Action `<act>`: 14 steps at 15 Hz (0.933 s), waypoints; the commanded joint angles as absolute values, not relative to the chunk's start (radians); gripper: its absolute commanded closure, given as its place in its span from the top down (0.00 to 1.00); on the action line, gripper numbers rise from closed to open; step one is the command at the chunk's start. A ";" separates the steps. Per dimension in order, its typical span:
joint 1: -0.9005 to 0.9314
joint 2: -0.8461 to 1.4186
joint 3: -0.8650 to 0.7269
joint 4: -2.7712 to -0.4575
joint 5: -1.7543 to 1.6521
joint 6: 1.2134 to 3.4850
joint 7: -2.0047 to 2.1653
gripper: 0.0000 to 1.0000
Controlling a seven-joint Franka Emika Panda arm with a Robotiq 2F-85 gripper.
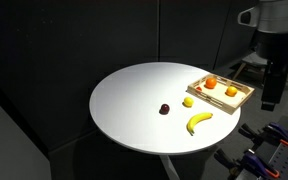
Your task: Put the lemon in the box
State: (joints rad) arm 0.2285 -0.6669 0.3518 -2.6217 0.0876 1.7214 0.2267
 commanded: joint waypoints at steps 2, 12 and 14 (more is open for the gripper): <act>0.241 -0.659 0.338 -2.618 0.083 1.723 0.234 1.00; 0.229 -0.605 0.274 -2.590 0.122 1.787 0.206 1.00; 0.226 -0.585 0.255 -2.587 0.134 1.832 0.199 1.00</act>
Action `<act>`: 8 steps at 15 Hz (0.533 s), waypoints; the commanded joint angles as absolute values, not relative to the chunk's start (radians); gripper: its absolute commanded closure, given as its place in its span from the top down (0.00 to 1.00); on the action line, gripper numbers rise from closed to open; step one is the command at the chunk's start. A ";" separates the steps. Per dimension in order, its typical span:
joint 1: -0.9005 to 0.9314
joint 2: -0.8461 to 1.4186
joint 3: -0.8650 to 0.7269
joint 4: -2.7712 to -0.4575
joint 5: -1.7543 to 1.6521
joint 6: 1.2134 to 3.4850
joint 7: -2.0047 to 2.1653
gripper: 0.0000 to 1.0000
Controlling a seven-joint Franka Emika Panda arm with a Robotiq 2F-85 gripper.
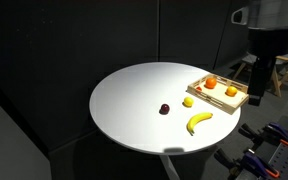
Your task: Put the lemon in the box
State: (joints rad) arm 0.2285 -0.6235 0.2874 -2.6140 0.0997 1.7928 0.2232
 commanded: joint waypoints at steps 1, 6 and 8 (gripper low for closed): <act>0.226 -0.575 0.247 -2.586 0.140 1.860 0.193 1.00; 0.217 -0.495 0.218 -2.575 0.160 2.004 0.185 1.00; 0.211 -0.455 0.209 -2.565 0.155 2.054 0.187 1.00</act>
State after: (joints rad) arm 0.2252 -0.5223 0.2260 -2.6064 0.1339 2.0092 0.2095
